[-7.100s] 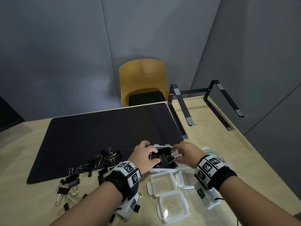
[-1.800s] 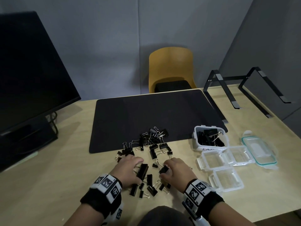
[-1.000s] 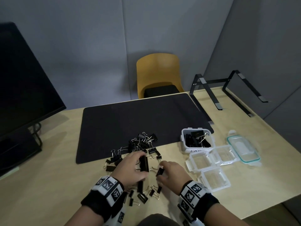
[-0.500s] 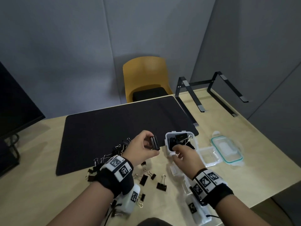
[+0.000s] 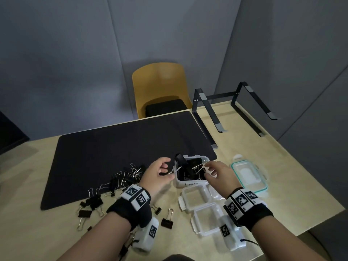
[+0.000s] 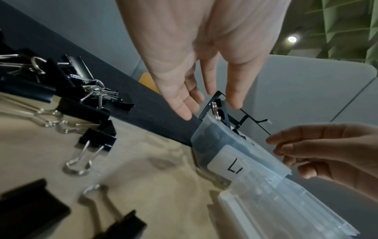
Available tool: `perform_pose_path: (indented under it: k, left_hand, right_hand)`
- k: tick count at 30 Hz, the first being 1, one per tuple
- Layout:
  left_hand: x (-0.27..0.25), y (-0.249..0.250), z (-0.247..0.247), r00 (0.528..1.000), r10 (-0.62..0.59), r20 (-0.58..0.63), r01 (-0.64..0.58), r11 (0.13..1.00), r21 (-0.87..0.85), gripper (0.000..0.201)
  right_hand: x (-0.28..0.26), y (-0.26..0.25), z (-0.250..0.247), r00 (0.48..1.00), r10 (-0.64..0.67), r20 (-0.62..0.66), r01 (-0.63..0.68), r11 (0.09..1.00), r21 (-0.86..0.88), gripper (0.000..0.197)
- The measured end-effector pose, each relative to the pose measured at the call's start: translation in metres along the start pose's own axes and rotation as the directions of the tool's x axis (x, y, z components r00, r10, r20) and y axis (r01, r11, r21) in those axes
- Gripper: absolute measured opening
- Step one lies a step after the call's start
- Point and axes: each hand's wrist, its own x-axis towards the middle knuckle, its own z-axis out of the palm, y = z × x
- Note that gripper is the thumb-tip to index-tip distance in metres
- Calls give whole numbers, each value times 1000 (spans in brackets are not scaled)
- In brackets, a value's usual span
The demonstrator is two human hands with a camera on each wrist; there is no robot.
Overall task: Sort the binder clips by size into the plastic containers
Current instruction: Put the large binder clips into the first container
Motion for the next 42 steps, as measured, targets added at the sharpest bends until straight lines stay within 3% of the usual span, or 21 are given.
perform_pose_path:
  k: [5,10,14,18,24,30,39,42]
  left_hand:
    - [5,0,4,996,-21,-86,33,990,140,41]
    - [11,-1,9,990,-73,-123,92,983,156,5]
    - [10,-2,9,988,-62,-140,78,990,114,21]
    - [10,3,4,985,-16,-171,36,992,119,17]
    - [16,17,8,995,74,-61,-62,981,182,11]
    - [21,23,17,991,129,35,-133,964,230,13]
    - [26,19,29,995,99,-25,-92,972,217,15]
    - [30,17,30,988,145,-59,-118,938,327,14]
  right_hand:
    - [8,4,-2,999,-8,33,8,1000,-1,27]
    - [11,3,-3,997,-24,70,25,1000,-18,28]
    - [12,1,-3,996,-25,84,26,999,-20,30]
    - [16,-3,-8,996,-61,68,61,998,5,27]
    - [27,-13,-18,997,-66,39,60,990,131,29]
    - [32,-14,-18,990,-54,129,21,970,242,36]
    - [30,2,-12,993,26,116,-55,965,258,24]
    - [30,2,-12,995,44,88,-65,963,262,24]
